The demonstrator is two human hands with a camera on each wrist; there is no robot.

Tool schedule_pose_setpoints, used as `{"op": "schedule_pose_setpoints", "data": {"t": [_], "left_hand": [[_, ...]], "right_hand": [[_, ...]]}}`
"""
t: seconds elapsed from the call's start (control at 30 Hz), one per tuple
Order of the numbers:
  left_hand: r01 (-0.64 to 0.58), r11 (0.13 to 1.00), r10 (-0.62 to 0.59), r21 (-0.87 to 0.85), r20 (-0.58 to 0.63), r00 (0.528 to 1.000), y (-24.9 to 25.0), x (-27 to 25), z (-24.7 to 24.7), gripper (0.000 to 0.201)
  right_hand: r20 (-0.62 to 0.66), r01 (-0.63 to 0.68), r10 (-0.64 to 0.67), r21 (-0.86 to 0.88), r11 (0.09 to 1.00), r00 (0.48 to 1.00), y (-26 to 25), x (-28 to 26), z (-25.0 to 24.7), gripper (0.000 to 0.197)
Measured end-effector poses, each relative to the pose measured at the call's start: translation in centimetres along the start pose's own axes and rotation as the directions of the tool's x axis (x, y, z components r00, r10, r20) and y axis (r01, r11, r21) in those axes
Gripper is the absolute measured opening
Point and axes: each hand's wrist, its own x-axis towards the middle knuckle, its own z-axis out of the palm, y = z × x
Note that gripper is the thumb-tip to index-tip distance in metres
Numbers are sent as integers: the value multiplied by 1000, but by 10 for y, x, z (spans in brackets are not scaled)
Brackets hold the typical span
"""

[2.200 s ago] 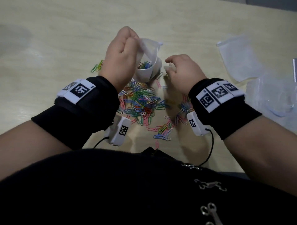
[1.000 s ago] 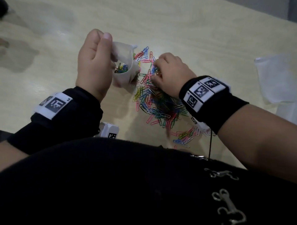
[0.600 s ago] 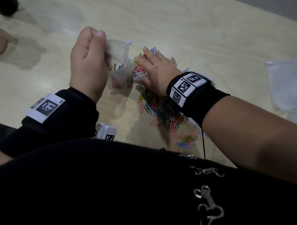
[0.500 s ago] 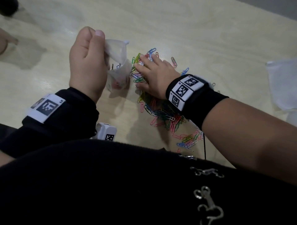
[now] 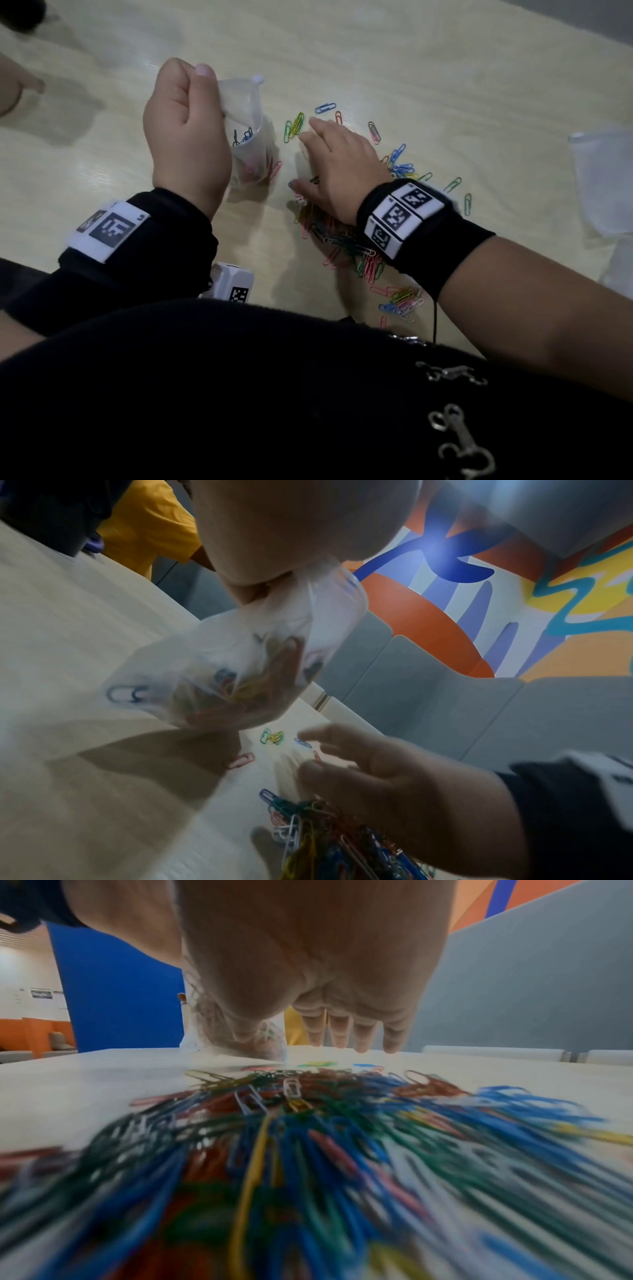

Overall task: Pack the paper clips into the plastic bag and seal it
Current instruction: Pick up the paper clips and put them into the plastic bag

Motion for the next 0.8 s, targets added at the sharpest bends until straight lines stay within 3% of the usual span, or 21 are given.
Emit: {"op": "schedule_pose_setpoints", "data": {"t": [0.13,0.27,0.4,0.53,0.6,0.7,0.8], "left_hand": [[9,1000,-8,10,-25,1000,-4,-1,-4,30],[14,1000,-14,-4,-36,999,-8,-2,-8,30],[25,1000,-25,-17,-26,999,-8,0,-9,30],[28,999,-28,-15,-2,1000,-7,0,-5,31],[33,999,-33,-15,9,999,-7,-1,-4,31],[32,999,-32,-1,30,999,-6,-3,-1,31],[21,1000,-23,18,68,997,-7,-6,2,31]], "right_hand": [[48,10,-9,-25,1000,999,-18,23,6,68],[231,58,-30,-115,992,973,-21,27,16,69],[269,131,-77,-190,973,960,-9,-1,17,77],[336,84,9,-260,962,942,1,-33,11,80],[255,43,8,-193,980,967,0,-33,5,72],[-6,-21,21,-43,999,1000,0,-15,-3,55],[-49,-92,90,-28,995,995,10,14,-5,65]]}}
